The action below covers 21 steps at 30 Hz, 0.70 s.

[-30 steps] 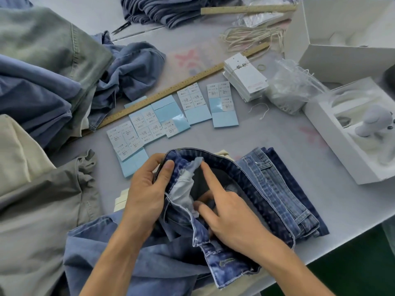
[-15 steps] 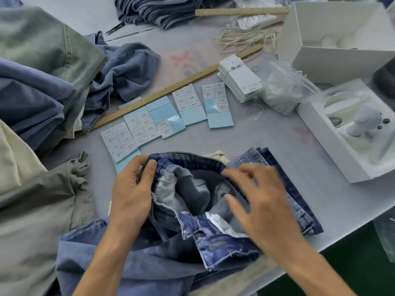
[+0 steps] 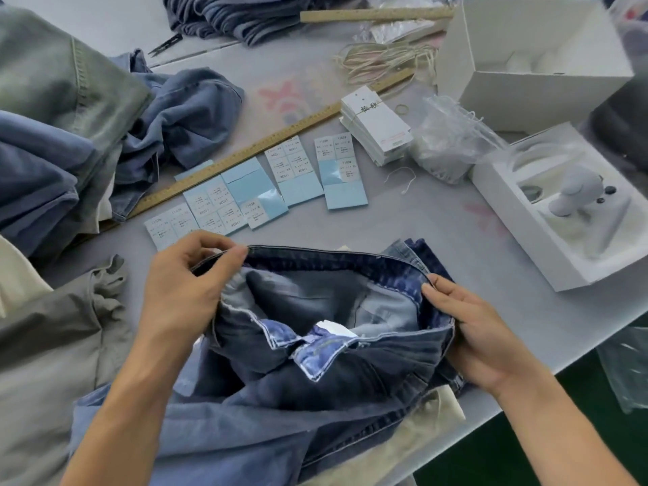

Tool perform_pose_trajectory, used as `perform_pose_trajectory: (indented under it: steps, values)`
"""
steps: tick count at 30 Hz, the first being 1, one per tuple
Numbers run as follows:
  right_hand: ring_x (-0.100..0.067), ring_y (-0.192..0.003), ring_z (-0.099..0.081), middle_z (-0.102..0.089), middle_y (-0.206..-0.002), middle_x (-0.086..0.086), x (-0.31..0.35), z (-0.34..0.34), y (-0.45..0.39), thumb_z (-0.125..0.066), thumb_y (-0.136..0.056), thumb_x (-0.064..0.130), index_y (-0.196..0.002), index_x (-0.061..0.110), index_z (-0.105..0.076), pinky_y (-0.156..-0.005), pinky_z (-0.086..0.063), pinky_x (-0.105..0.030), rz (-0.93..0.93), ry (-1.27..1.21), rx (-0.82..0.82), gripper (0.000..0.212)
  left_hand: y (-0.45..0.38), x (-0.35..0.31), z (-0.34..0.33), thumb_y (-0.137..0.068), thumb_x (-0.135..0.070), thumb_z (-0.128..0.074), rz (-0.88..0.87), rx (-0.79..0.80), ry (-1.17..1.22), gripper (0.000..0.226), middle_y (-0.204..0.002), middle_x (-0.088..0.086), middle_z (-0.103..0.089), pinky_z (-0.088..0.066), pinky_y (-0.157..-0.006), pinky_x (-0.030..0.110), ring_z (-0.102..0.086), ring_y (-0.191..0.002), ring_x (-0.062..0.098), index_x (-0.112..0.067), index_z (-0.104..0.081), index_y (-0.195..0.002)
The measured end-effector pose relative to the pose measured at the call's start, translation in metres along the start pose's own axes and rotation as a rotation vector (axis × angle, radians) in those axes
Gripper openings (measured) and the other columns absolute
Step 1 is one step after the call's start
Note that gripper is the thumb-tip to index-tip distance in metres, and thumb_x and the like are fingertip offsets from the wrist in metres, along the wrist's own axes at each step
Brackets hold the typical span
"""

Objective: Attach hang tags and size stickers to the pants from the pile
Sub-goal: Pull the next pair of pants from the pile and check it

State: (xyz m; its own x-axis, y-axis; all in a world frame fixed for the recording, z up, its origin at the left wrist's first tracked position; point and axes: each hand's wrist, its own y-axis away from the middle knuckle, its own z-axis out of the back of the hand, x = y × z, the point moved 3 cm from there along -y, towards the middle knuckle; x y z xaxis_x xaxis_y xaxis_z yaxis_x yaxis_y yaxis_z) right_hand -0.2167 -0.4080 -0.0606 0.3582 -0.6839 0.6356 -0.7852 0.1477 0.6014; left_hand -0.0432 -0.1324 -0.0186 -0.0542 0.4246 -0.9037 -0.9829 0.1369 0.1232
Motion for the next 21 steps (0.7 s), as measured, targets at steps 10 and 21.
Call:
perform_pose_trajectory:
  steps: [10, 21]
  values:
    - [0.004, -0.076, -0.065, -0.067, -0.086, 0.013, 0.030, 0.016, 0.020, -0.072, -0.090, 0.041, -0.133, 0.054, -0.041, -0.065, -0.046, -0.009, 0.014, 1.479, -0.057, 0.055, 0.121, -0.047, -0.107, -0.080, -0.046, -0.064, -0.915, 0.617, -0.834, 0.039, -0.086, -0.007, -0.066, -0.049, -0.054, 0.030, -0.062, -0.074, 0.018, -0.026, -0.068, -0.113]
    - [-0.018, -0.071, -0.072, -0.069, -0.081, 0.002, -0.001, 0.005, 0.046, -0.061, -0.092, 0.052, -0.103, 0.054, -0.044, -0.072, -0.063, -0.044, -0.059, 0.998, -0.190, 0.021, 0.161, -0.025, -0.129, -0.080, -0.006, -0.050, -0.810, 0.273, -0.937, 0.020, -0.059, 0.005, -0.049, -0.056, -0.061, 0.038, -0.051, -0.054, 0.026, -0.016, -0.060, -0.066]
